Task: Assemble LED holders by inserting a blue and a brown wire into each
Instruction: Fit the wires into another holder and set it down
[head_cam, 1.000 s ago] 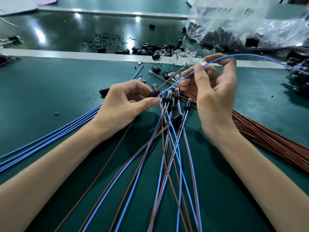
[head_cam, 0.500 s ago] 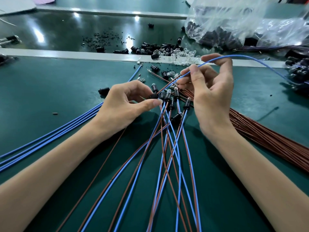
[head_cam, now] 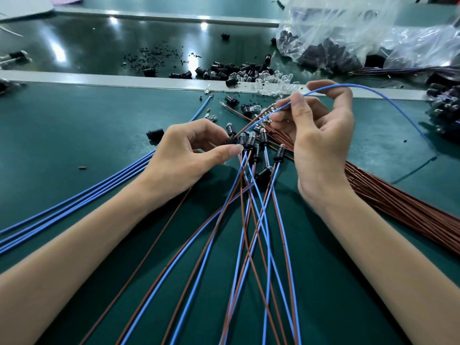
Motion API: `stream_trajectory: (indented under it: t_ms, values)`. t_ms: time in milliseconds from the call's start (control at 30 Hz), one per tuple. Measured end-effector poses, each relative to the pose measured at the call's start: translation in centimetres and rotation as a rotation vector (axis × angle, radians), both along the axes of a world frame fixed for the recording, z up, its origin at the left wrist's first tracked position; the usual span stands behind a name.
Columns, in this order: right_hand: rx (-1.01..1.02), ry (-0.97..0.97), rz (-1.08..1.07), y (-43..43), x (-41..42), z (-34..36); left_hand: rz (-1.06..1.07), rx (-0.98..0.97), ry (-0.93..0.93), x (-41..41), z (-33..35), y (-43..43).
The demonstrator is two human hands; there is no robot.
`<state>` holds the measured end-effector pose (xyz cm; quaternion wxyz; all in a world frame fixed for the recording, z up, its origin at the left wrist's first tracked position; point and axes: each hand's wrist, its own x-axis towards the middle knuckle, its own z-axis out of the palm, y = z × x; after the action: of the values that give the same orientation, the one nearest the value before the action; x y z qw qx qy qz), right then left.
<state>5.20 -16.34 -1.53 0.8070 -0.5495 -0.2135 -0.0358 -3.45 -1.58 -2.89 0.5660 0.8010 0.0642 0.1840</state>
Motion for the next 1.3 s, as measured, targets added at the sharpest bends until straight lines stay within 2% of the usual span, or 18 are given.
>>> stream_trajectory:
  t_ms: [667, 933, 1167, 1300]
  values:
    - [-0.136, 0.018, 0.136, 0.14, -0.52, -0.37, -0.001, 0.028, 0.013, -0.06, 0.01, -0.11]
    - [-0.173, 0.004, 0.12, 0.04, -0.32, -0.46, -0.031, -0.008, 0.015, -0.18, 0.29, -0.44]
    - [-0.248, -0.011, 0.25, -0.25, -0.03, -0.63, -0.066, -0.011, 0.016, -0.28, 0.5, -0.69]
    - [-0.39, -0.085, 0.291, -0.18, -0.05, -0.9, -0.083, -0.005, 0.014, -0.26, 0.6, -0.71]
